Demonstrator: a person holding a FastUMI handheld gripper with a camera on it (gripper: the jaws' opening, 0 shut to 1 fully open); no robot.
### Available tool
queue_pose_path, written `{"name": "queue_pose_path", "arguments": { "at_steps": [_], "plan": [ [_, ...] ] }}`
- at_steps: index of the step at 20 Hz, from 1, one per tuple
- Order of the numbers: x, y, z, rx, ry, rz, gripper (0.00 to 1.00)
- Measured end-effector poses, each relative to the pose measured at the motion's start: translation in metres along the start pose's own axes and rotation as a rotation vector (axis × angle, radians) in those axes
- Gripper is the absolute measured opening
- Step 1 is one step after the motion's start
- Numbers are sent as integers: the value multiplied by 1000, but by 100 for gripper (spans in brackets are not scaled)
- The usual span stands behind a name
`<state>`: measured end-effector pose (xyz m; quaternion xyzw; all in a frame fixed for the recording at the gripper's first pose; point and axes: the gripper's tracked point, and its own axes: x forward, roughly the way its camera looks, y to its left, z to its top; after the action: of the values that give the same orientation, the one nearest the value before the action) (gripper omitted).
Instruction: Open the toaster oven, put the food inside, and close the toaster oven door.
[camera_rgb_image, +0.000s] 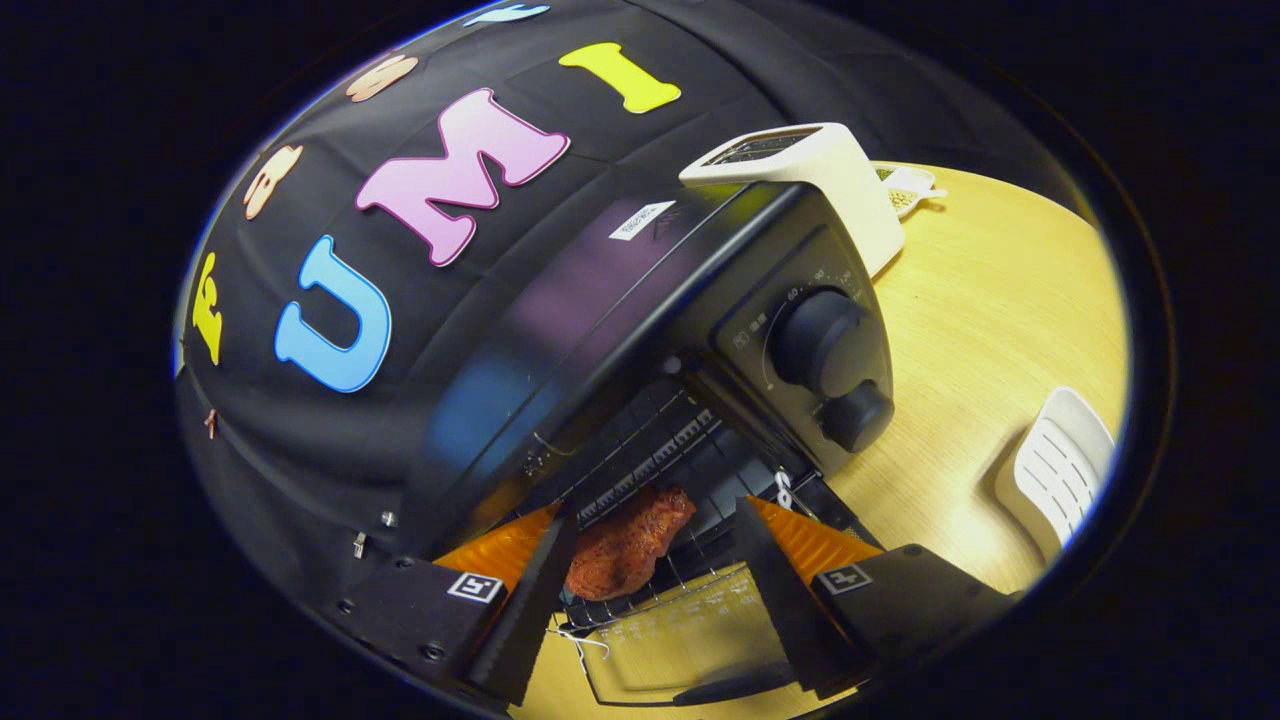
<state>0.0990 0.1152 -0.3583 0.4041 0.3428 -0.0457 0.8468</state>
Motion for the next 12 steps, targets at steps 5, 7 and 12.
{"name": "queue_pose_path", "arguments": {
  "at_steps": [5,7,12],
  "plan": [
    [-27,-1,-5,-78,10,4,97],
    [-43,-3,-7,-126,8,-2,98],
    [-81,-2,-14,-352,-19,15,98]
  ]
}}
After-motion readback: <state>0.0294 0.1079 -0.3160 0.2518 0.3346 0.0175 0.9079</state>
